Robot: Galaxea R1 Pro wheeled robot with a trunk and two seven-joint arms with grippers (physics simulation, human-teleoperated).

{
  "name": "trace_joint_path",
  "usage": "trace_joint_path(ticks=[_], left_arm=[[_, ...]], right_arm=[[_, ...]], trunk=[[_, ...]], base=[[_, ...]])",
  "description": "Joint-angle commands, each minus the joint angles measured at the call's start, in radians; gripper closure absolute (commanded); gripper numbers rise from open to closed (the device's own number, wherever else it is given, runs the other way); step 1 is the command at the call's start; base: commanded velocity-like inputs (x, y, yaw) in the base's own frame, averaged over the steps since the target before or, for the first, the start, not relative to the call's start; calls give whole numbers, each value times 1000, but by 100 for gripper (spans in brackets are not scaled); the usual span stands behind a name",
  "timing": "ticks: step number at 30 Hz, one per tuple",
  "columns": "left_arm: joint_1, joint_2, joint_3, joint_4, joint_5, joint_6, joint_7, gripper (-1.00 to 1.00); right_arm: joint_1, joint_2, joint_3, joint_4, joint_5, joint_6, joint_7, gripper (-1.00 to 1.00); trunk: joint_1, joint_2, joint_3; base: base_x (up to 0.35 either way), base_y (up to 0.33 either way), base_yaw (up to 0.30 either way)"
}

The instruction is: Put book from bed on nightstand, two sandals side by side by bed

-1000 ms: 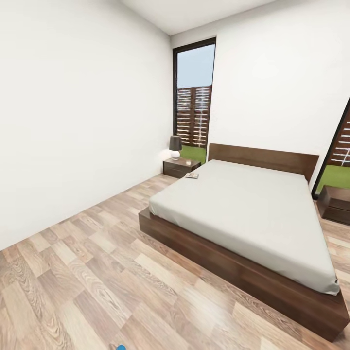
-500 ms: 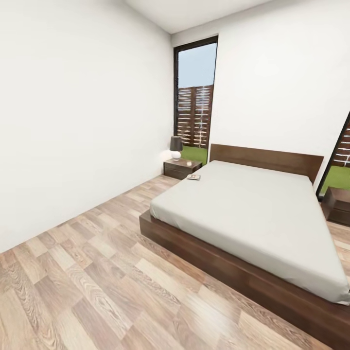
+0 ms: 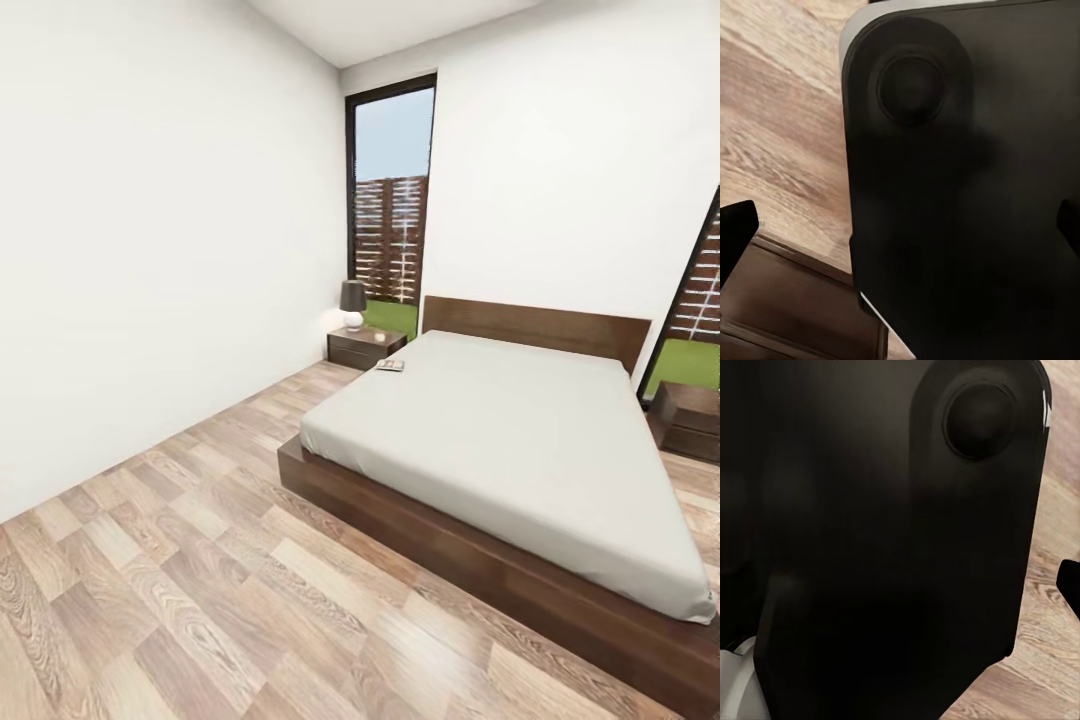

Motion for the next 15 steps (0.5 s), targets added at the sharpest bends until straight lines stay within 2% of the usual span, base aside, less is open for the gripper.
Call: trace_joint_path(ticks=[1,15], left_arm=[[1,3,0,-5,-1,8,-1,-100],[1,24,3,-38,3,9,-1,-100]], right_arm=[[0,0,0,0,1,0,0,-100],[0,0,-3,0,-2,1,4,-100]], trunk=[[0,0,-1],[0,0,-1]], base=[[8,3,-27],[3,1,-9]])
